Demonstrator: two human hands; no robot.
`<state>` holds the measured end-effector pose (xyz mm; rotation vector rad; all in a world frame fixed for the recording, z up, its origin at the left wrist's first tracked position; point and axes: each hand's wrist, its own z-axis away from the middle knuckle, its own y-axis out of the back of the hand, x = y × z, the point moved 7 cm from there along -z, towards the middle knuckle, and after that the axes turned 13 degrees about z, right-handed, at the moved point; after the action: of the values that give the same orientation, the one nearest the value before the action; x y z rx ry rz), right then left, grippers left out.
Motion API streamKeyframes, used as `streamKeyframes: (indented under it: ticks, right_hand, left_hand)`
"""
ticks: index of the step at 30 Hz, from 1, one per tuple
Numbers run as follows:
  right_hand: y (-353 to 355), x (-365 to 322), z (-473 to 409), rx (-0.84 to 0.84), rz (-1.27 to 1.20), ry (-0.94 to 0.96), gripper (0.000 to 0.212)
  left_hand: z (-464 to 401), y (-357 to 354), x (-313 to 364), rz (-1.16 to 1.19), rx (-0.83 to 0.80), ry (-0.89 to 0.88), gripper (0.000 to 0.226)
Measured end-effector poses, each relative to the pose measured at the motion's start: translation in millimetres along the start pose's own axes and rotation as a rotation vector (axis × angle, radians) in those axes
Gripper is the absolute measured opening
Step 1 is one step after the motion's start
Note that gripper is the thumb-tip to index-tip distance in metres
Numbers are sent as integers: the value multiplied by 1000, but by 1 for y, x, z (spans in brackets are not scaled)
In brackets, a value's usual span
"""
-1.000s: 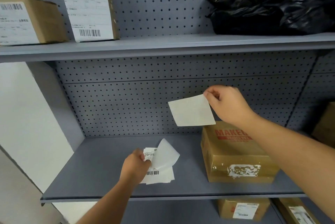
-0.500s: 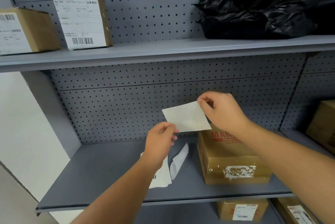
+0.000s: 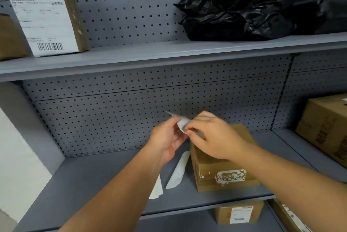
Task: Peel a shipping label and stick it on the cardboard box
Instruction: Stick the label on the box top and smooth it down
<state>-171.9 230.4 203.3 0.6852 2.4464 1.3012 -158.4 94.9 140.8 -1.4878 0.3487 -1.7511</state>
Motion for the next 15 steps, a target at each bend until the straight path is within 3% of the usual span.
streamKeyframes:
  ticks: [4,7,11,15]
  right_hand:
    - [-4,5,6,-54,-5,17,29]
    - [0,23,11,-33,-60,-93,26]
    - [-2,87,24,-5,-177,-528,17]
    - [-24,128,48,-233,-607,-934,24]
  left_hand:
    - [-7,-4,-4,-158,43,-33,23]
    - [-11,-7,-11,-213,23,-47,18]
    - [-11,-12,-24,-225,-19,-35,22]
    - [-12,-21,-37,-240,-41,-12,23]
